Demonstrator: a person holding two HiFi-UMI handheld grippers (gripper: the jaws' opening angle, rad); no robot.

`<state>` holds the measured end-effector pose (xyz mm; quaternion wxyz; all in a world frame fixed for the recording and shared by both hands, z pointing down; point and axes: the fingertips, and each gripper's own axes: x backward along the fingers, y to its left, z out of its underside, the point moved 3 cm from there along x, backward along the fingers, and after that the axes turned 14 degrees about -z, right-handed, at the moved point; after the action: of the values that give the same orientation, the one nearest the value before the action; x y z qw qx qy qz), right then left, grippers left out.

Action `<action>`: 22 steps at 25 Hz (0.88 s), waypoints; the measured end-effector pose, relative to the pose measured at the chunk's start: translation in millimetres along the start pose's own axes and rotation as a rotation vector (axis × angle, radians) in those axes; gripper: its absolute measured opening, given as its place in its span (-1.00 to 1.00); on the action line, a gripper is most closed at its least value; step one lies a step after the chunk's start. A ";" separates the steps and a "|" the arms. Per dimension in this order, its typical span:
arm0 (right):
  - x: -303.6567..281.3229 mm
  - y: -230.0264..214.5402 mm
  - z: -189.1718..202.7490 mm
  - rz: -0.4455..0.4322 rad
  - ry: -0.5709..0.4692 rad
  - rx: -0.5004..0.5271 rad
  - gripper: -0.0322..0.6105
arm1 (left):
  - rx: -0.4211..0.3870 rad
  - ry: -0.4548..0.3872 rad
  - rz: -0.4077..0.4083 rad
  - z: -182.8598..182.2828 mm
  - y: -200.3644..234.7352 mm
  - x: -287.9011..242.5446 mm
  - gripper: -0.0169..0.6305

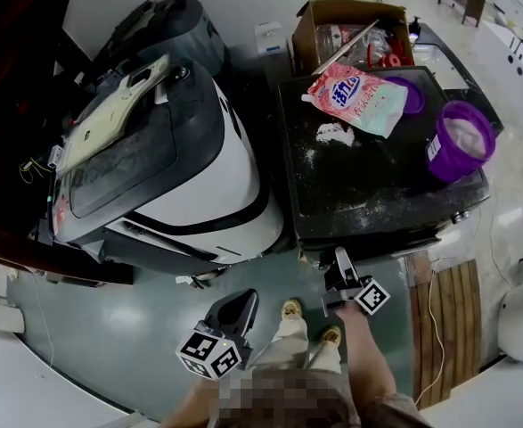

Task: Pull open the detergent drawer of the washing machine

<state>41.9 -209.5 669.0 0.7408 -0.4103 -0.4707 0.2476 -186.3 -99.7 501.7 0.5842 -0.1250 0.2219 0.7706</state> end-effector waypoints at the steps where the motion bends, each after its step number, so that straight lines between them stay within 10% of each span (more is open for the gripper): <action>1: -0.4 -0.2 -0.7 0.001 0.002 0.000 -0.07 | -0.001 0.002 0.001 0.8 -0.8 0.5 -0.89; 9: -10.1 -0.7 -10.3 -0.046 -0.017 0.006 0.21 | -0.006 0.012 -0.013 5.6 3.6 7.1 -0.89; 22: -7.9 -3.1 -10.7 -0.075 -0.036 -0.019 0.12 | 0.011 0.024 -0.018 8.5 5.4 5.4 -0.89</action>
<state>48.0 -221.2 665.3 0.7370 -0.3948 -0.5014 0.2228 -192.4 -92.2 507.7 0.5891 -0.1330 0.2318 0.7626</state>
